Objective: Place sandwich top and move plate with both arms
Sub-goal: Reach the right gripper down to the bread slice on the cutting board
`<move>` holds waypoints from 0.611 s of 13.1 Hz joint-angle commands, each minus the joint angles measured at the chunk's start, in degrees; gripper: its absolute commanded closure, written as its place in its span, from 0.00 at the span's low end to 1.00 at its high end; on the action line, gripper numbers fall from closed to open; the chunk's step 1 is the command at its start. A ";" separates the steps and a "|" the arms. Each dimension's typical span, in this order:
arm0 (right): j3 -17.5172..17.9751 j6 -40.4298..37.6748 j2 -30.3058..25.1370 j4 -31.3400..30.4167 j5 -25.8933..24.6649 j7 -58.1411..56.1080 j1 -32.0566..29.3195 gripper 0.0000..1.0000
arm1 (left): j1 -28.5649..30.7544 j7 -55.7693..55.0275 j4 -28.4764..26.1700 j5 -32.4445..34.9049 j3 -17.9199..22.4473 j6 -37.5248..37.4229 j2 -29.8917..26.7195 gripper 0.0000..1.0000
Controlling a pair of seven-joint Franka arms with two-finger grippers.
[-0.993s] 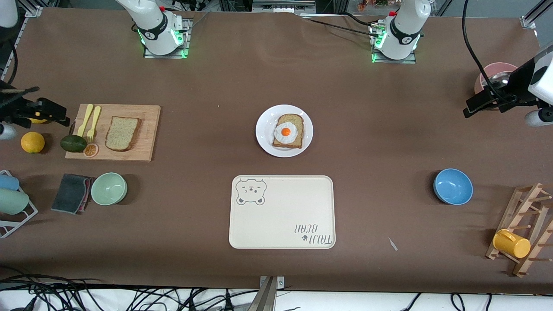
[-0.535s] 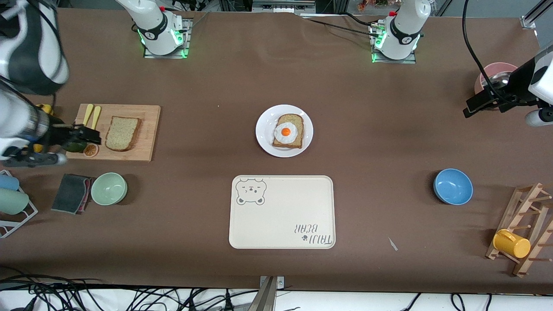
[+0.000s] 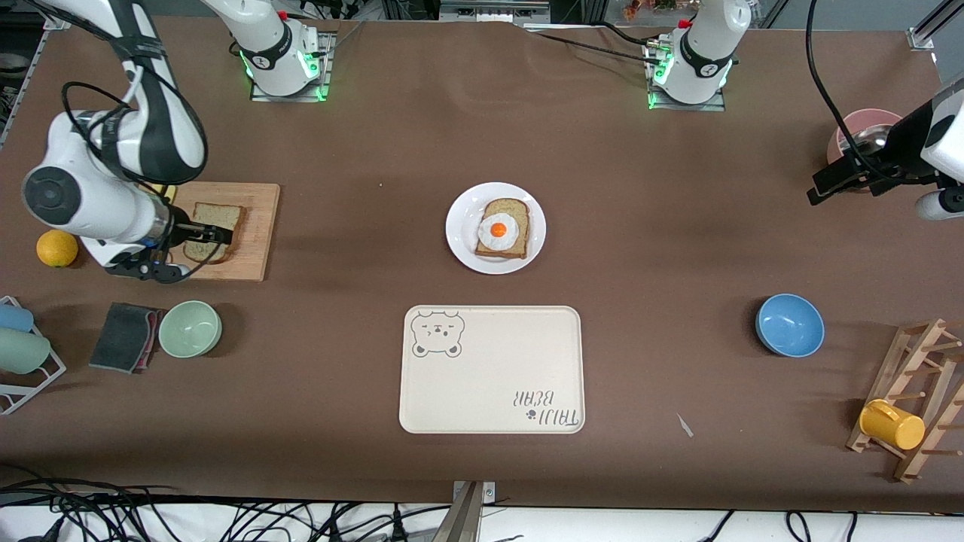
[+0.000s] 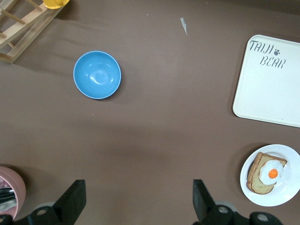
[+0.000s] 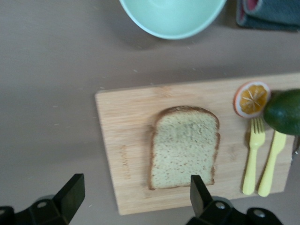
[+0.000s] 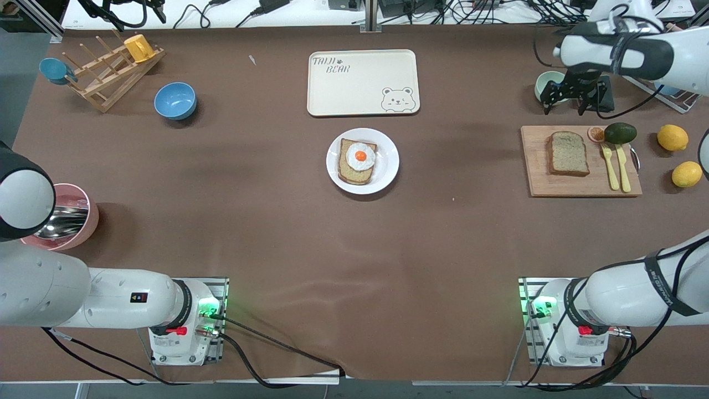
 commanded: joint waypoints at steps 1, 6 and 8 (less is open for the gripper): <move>0.10 9.86 0.37 -7.77 -6.24 9.59 0.50 0.01 | -0.11 -0.02 1.54 0.04 -0.02 -1.35 0.36 0.00; -0.07 13.32 2.23 -10.52 -6.70 11.90 0.50 0.09 | -0.02 0.07 1.54 0.04 0.07 -1.97 0.45 0.00; -0.16 14.38 3.01 -10.52 -6.61 13.83 0.50 0.18 | -0.11 -0.02 1.54 0.04 -0.02 -1.97 0.45 0.00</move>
